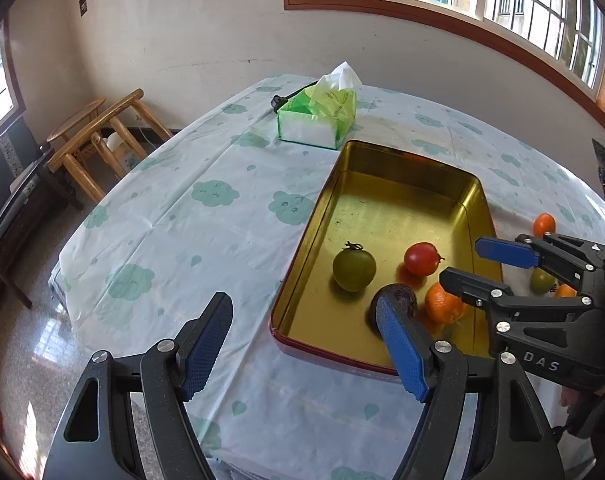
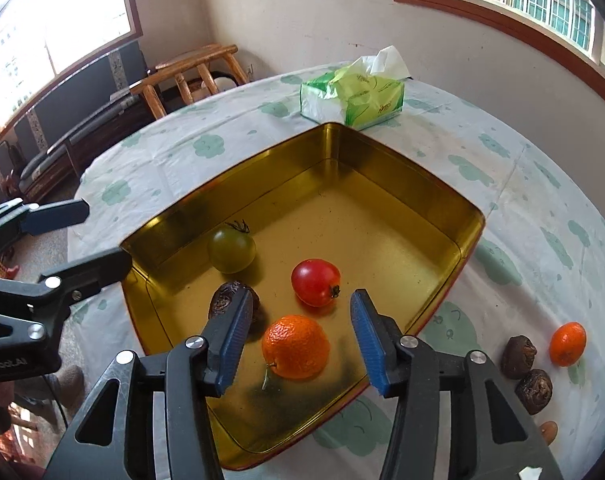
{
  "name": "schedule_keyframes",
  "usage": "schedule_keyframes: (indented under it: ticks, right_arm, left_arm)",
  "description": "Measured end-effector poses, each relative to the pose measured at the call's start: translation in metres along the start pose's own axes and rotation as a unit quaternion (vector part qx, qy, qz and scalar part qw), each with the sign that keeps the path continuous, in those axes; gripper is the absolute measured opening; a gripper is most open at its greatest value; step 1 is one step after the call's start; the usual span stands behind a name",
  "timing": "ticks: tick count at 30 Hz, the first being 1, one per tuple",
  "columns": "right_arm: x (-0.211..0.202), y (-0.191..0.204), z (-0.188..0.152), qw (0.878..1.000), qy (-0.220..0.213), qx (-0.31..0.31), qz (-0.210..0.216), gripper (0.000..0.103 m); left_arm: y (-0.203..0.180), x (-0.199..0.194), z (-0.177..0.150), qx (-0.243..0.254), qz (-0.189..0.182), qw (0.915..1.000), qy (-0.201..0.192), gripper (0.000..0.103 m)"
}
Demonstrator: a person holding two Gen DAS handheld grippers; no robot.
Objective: Organize fruits
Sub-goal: 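Lower tangerine into tin tray and open right gripper, then grasp large orange with right gripper while left gripper approaches second green tomato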
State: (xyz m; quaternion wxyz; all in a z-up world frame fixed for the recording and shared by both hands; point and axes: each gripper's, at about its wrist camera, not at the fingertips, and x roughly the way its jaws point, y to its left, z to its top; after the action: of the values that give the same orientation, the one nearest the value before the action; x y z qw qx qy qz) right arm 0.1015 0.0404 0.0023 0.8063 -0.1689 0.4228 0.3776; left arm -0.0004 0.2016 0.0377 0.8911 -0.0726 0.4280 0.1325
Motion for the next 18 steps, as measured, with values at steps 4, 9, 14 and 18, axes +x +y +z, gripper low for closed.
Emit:
schedule_keyframes:
  ticks: [4,9,14,18]
  right_arm:
    - [-0.045,-0.028,-0.022,0.998,-0.033,0.044,-0.017,0.049]
    - [-0.086,-0.076,-0.071,0.991,-0.026,0.086,-0.095,0.049]
    - [-0.097,-0.120,-0.120,0.981,0.009,0.131,-0.143,0.049]
    - [-0.090,-0.138,-0.140,0.978,0.021,0.157,-0.134,0.049]
  left_arm:
    - [-0.029,-0.005,0.001,0.031,-0.031,0.9990,-0.004,0.075]
    - [-0.077,-0.003,-0.002,0.073,-0.071,0.9949,0.001,0.075]
    - [-0.122,0.004,-0.008,0.106,-0.101,0.9892,0.013,0.075]
    - [-0.152,0.010,-0.013,0.131,-0.112,0.9848,0.021,0.075]
